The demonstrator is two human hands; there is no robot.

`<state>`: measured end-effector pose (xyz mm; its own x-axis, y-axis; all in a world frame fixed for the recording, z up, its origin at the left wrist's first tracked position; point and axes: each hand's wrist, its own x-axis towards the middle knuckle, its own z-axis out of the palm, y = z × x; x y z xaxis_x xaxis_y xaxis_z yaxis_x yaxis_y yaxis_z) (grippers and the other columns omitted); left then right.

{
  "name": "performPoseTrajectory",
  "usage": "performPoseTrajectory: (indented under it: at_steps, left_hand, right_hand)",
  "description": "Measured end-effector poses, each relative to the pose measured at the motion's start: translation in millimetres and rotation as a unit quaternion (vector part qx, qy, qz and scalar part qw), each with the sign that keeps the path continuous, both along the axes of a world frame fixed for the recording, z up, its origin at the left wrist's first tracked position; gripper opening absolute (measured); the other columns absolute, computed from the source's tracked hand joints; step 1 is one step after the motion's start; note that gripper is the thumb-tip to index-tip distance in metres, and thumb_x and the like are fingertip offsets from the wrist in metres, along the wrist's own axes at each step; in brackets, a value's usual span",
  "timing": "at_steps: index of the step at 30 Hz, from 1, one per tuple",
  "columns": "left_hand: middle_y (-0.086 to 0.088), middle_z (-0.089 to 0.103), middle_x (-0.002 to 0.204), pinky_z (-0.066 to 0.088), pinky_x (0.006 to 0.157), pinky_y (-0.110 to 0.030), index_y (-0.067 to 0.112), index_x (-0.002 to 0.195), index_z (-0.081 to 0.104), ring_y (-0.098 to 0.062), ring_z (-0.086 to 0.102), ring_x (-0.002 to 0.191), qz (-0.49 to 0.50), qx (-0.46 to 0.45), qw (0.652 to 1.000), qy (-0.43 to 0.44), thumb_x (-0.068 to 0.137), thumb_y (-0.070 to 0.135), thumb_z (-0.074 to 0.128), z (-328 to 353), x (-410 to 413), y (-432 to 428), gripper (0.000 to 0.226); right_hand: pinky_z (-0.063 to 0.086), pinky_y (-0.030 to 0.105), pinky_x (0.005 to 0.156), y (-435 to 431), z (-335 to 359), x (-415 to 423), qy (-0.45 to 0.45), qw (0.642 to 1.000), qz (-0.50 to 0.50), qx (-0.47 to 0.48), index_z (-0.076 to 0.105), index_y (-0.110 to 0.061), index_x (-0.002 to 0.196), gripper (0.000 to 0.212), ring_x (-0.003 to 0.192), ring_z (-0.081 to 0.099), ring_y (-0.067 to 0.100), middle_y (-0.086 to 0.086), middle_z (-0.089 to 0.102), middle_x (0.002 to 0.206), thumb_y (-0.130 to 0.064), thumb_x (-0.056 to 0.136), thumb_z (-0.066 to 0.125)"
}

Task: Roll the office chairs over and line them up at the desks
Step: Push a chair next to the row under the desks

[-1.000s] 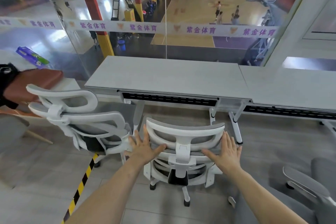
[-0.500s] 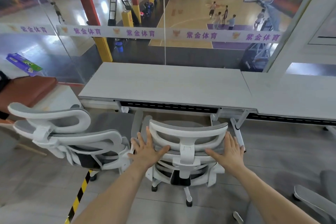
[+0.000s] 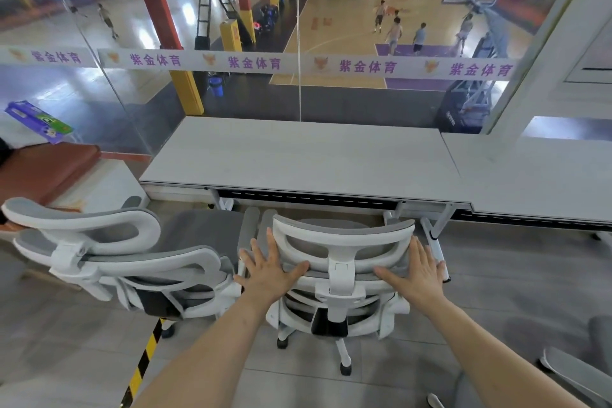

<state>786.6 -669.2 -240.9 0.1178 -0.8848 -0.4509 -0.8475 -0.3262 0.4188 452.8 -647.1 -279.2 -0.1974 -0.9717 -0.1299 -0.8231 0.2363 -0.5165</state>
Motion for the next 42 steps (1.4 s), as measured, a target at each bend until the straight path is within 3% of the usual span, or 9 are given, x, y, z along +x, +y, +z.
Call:
performPoseTrajectory:
  at_steps: [13, 18, 24, 28, 33, 37, 42]
  left_hand:
    - [-0.006, -0.027, 0.17, 0.006, 0.12, -0.074, 0.047, 0.149, -0.04, -0.039, -0.026, 0.154, -0.003, -0.018, 1.0, -0.015, 0.072, 0.099, 0.042, -5.0, 1.5, -2.6, 0.123]
    - [-0.007, -0.027, 0.17, 0.002, 0.119, -0.074, 0.047, 0.147, -0.042, -0.038, -0.026, 0.155, -0.006, -0.014, 0.999, -0.028, 0.07, 0.102, 0.039, -3.7, 3.3, -3.8, 0.124]
    - [-0.01, -0.03, 0.169, -0.005, 0.121, -0.07, 0.038, 0.154, -0.035, -0.037, -0.03, 0.154, -0.034, -0.015, 0.998, -0.044, 0.08, 0.096, 0.031, 1.1, -0.8, 13.3, 0.115]
    - [-0.011, -0.028, 0.169, 0.0, 0.123, -0.068, 0.036, 0.163, -0.018, -0.04, -0.026, 0.155, -0.077, -0.008, 0.994, -0.077, 0.093, 0.079, 0.037, 3.3, -5.8, 36.7, 0.099]
    - [-0.013, -0.016, 0.172, 0.009, 0.124, -0.065, 0.033, 0.165, -0.007, -0.041, -0.014, 0.157, -0.145, -0.03, 0.979, -0.139, 0.101, 0.053, 0.044, 8.3, -16.4, 84.2, 0.084]
    - [-0.012, 0.01, 0.172, 0.021, 0.121, -0.059, 0.028, 0.164, 0.013, -0.036, 0.006, 0.158, -0.157, -0.048, 0.97, -0.179, 0.102, 0.05, 0.04, 15.5, -34.1, 132.2, 0.071]
    - [-0.007, 0.024, 0.168, 0.026, 0.12, -0.056, 0.029, 0.161, 0.026, -0.031, 0.018, 0.155, -0.168, -0.086, 0.968, -0.168, 0.103, 0.045, 0.039, 27.1, -70.9, 195.7, 0.061]
  right_hand:
    - [-0.007, 0.056, 0.125, 6.1, 3.5, 3.5, -0.012, 1.0, -0.011, -0.008, -0.006, -0.031, 0.162, 0.138, 0.158, -0.008, 0.02, -0.006, 0.0, 0.172, -0.109, 0.055, 0.034]
    - [-0.008, 0.054, 0.125, 6.1, 8.2, 5.5, -0.01, 1.0, -0.016, 0.002, -0.008, -0.033, 0.162, 0.131, 0.158, -0.011, 0.02, -0.006, -0.002, 0.172, -0.102, 0.063, 0.043]
    - [-0.004, 0.049, 0.127, 25.8, 12.3, 5.4, -0.003, 1.0, -0.006, 0.013, -0.001, -0.031, 0.164, 0.102, 0.157, -0.015, 0.021, 0.002, -0.006, 0.172, -0.084, 0.088, 0.039]
    - [0.001, 0.052, 0.127, 56.4, 12.8, -3.1, 0.055, 0.998, 0.03, 0.03, 0.01, -0.028, 0.164, 0.077, 0.157, -0.016, 0.023, 0.002, -0.005, 0.173, -0.066, 0.101, 0.033]
    - [0.014, 0.05, 0.125, 100.8, 21.4, -12.5, 0.082, 0.994, 0.068, 0.011, 0.028, -0.031, 0.158, 0.06, 0.158, 0.0, 0.025, 0.003, 0.013, 0.171, -0.054, 0.104, 0.04]
    - [0.027, 0.044, 0.119, 141.7, 33.3, -13.1, 0.078, 0.993, 0.092, 0.006, 0.047, -0.026, 0.149, 0.049, 0.153, 0.021, 0.022, 0.0, 0.036, 0.16, -0.045, 0.103, 0.047]
    - [0.035, 0.046, 0.114, 195.4, 40.9, -23.1, 0.068, 0.993, 0.096, -0.012, 0.056, -0.027, 0.141, 0.044, 0.15, 0.03, 0.02, -0.006, 0.044, 0.154, -0.044, 0.101, 0.053]
